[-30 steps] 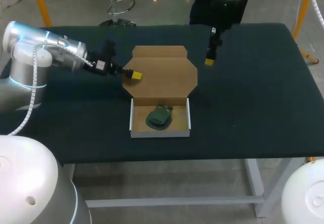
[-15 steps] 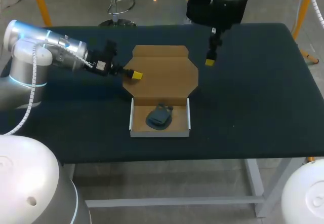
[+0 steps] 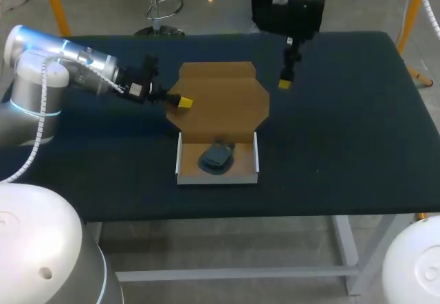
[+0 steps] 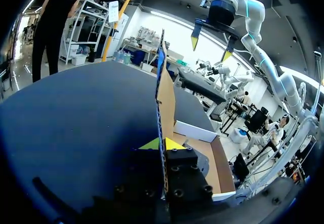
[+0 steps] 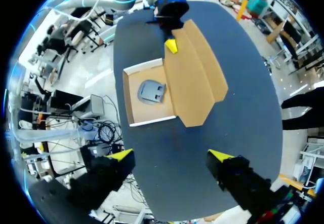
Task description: Assemble the packaging by folding the flat box into shape, placing the metal phone stand inside, and closing the box properly
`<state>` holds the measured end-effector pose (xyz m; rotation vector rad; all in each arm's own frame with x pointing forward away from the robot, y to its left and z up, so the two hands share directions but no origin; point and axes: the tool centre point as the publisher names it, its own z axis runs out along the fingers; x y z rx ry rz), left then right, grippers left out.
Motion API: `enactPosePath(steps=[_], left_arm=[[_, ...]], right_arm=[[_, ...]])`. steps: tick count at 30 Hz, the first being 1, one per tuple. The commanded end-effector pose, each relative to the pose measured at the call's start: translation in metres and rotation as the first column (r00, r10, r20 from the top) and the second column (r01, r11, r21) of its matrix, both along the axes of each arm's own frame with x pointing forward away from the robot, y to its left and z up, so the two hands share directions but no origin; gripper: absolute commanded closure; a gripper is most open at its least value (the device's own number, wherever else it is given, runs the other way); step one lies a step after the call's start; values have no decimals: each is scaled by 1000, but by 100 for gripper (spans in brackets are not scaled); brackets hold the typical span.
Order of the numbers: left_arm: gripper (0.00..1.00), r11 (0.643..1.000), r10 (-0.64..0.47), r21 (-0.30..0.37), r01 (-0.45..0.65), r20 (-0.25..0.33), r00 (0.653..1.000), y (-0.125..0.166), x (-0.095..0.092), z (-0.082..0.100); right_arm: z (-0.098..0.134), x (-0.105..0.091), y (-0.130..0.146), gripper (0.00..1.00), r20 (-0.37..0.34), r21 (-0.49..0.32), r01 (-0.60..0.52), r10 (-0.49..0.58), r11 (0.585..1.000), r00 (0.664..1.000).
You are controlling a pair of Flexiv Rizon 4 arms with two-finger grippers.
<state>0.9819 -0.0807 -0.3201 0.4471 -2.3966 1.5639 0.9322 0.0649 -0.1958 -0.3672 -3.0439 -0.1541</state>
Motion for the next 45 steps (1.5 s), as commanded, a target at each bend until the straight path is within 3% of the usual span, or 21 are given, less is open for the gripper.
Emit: enactPosePath(steps=[1,16,28,45], left_arm=[[100,1000,-2,1,2,0,1000,1,1,-1],[100,1000,-2,1,2,0,1000,1,1,-1],[100,999,-16,-24,22,195,981,5,-20,5],[100,999,-54,24,48,376,925,4,-36,6]], right_arm=[[5,0,1,0,1,-6,-3,3,1000,1000],[17,4,11,0,68,-11,-11,12,1000,998],[18,2,24,0,113,9,-59,57,998,992],[18,5,34,0,113,16,-90,88,996,990]])
